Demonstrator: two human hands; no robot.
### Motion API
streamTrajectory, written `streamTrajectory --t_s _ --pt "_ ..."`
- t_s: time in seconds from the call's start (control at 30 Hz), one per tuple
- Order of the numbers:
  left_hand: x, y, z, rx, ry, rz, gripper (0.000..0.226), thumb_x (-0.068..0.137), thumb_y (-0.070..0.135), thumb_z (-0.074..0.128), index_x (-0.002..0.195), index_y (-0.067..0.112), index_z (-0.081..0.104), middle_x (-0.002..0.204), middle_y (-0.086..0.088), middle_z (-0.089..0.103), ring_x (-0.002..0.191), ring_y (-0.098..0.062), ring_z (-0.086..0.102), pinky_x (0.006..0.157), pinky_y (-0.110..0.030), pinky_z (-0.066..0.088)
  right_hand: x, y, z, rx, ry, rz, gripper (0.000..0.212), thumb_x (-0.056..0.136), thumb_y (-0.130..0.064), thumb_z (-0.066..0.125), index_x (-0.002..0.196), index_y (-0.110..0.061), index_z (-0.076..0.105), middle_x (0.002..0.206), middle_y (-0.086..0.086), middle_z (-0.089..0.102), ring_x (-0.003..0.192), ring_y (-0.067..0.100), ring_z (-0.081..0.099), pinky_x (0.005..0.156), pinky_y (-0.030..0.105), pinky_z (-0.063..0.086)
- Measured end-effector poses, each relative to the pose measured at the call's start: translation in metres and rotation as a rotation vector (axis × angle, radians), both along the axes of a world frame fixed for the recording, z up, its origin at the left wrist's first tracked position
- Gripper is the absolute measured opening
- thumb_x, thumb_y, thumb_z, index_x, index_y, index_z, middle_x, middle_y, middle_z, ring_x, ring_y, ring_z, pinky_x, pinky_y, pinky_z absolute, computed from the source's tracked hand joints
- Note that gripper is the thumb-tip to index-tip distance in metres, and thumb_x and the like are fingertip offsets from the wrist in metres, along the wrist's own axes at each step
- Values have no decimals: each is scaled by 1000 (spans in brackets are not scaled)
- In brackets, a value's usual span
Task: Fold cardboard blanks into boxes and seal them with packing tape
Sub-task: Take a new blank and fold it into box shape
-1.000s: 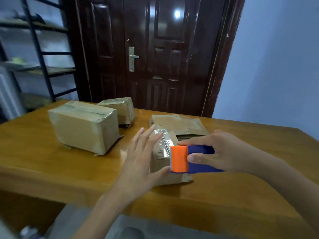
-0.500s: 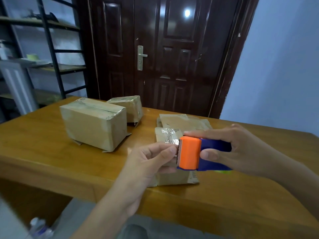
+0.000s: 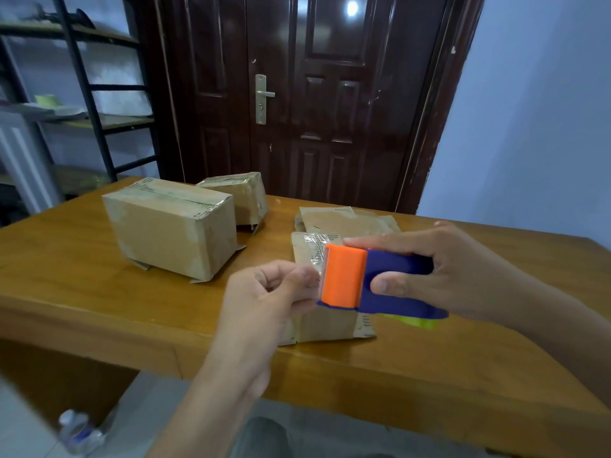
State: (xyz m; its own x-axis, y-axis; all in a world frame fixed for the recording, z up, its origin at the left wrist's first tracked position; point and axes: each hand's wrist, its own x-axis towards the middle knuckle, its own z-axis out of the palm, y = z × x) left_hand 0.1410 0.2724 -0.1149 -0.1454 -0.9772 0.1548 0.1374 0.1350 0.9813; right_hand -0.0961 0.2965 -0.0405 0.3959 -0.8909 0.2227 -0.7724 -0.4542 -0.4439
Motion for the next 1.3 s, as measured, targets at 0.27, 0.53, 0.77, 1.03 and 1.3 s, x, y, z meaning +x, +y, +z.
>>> streamTrajectory --t_s 0.27,0.53,0.77,1.03,1.3 --pt "8 -2 -15 132 7 50 19 92 21 73 93 4 82 86 -11 81 85 -24 80 80 -38 60 -52 -8 15 195 2 -123 45 76 -62 70 119 -49 72 91 -22 78 80 6 76 70 25 58" --pt "4 -13 -12 63 -44 120 25 83 27 77 86 3 81 78 -11 79 71 -23 77 64 -24 62 -71 -34 6 277 -94 -62 36 84 -51 69 118 -42 74 98 -14 80 87 15 77 68 26 60" --pt "3 -18 -19 -7 -134 220 21 87 28 77 73 14 82 70 -8 77 64 -16 70 55 -24 51 -74 -50 -1 328 -61 -10 36 89 -50 68 121 -37 75 98 -11 80 86 16 77 70 29 59" --pt "2 -21 -24 -102 -128 252 14 85 30 75 76 20 82 65 -10 72 58 -18 63 56 -30 52 -82 -54 -10 323 -100 4 35 90 -44 70 123 -34 74 101 -14 80 92 14 76 72 27 57" --pt "3 -25 -34 -94 -120 257 10 86 19 78 78 16 82 64 -12 72 54 -21 62 52 -27 56 -85 -60 -20 340 -135 12 37 88 -45 72 123 -34 75 103 -15 79 95 14 76 74 29 59"
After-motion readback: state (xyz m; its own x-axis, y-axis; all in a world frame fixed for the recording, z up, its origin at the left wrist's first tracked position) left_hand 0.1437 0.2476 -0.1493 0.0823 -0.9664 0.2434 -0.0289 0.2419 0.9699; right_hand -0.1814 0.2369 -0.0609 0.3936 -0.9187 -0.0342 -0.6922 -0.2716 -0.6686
